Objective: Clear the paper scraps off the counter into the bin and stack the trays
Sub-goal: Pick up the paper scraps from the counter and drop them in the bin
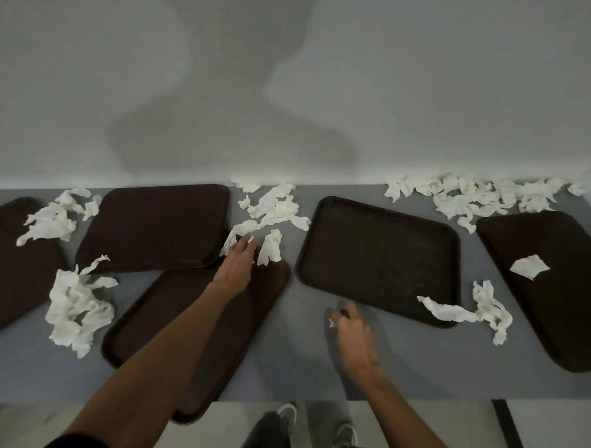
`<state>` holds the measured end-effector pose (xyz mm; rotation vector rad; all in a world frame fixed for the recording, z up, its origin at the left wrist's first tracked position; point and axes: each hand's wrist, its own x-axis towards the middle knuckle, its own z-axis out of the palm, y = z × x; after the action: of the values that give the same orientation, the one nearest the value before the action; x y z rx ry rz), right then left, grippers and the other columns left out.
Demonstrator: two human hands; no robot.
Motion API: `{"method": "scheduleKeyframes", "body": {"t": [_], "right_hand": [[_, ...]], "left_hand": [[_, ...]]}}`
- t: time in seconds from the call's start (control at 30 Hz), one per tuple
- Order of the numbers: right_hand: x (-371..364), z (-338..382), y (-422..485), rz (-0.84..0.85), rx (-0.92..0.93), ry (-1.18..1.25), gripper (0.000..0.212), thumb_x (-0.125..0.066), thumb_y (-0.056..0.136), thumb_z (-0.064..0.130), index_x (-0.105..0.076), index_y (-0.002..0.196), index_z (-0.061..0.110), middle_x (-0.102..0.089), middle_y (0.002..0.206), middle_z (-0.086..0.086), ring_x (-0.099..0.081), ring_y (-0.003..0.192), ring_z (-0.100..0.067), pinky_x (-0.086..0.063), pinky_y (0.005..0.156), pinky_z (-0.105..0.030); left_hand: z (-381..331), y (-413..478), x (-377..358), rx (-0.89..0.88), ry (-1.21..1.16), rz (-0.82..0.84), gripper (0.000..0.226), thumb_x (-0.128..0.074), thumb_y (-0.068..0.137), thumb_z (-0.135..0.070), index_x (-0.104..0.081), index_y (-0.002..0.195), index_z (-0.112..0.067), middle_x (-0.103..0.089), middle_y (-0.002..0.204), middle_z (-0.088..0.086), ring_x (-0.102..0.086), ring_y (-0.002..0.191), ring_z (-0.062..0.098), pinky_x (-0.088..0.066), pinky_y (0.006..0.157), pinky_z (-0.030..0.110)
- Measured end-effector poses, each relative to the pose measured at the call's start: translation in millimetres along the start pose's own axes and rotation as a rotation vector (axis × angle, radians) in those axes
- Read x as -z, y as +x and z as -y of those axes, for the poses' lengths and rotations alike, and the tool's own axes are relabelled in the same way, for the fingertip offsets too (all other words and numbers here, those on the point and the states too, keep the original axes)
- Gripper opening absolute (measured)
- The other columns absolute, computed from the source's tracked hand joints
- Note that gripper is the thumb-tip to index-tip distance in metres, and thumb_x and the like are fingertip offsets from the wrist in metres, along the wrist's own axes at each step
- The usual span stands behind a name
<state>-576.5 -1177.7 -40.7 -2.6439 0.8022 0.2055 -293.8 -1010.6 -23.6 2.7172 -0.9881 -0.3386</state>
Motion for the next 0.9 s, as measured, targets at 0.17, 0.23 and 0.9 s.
{"method": "scheduleKeyframes", "body": {"t": [0.17, 0.23, 0.9], "right_hand": [[1.4, 14.8, -16.0, -0.029, -0.084, -0.013, 0.034, -0.055, 0.102, 0.009, -0.068, 0.133, 0.015, -0.058, 0.139, -0.006, -0.072, 0.109, -0.032, -0.057, 0.092, -0.045], [0.1, 17.1, -21.3, 0.004, -0.152, 0.048, 0.029, -0.080, 0.084, 0.009, -0.078, 0.112, 0.015, -0.070, 0.115, -0.006, -0.074, 0.098, -0.032, -0.062, 0.080, -0.044], [41.3, -75.9, -173.8, -0.608, -0.394, 0.667, 0.008, -0.072, 0.099, 0.018, -0.073, 0.097, 0.027, -0.071, 0.091, 0.014, -0.064, 0.083, 0.000, -0.041, 0.072, -0.006]], "left_hand": [[6.8, -26.7, -27.6, -0.039, -0.019, 0.022, 0.069, -0.044, 0.092, 0.016, -0.037, 0.157, -0.008, -0.025, 0.168, 0.007, -0.028, 0.154, 0.027, -0.029, 0.124, 0.041], [5.9, -40.4, -26.3, 0.002, -0.044, 0.022, 0.061, -0.045, 0.099, 0.009, -0.040, 0.156, -0.010, -0.031, 0.165, 0.005, -0.031, 0.151, 0.027, -0.035, 0.121, 0.044], [-185.2, -156.2, -11.6, -0.260, -0.489, -0.098, 0.008, -0.072, 0.093, -0.012, -0.074, 0.097, -0.020, -0.067, 0.087, -0.014, -0.060, 0.076, -0.015, -0.043, 0.074, 0.007]]}}
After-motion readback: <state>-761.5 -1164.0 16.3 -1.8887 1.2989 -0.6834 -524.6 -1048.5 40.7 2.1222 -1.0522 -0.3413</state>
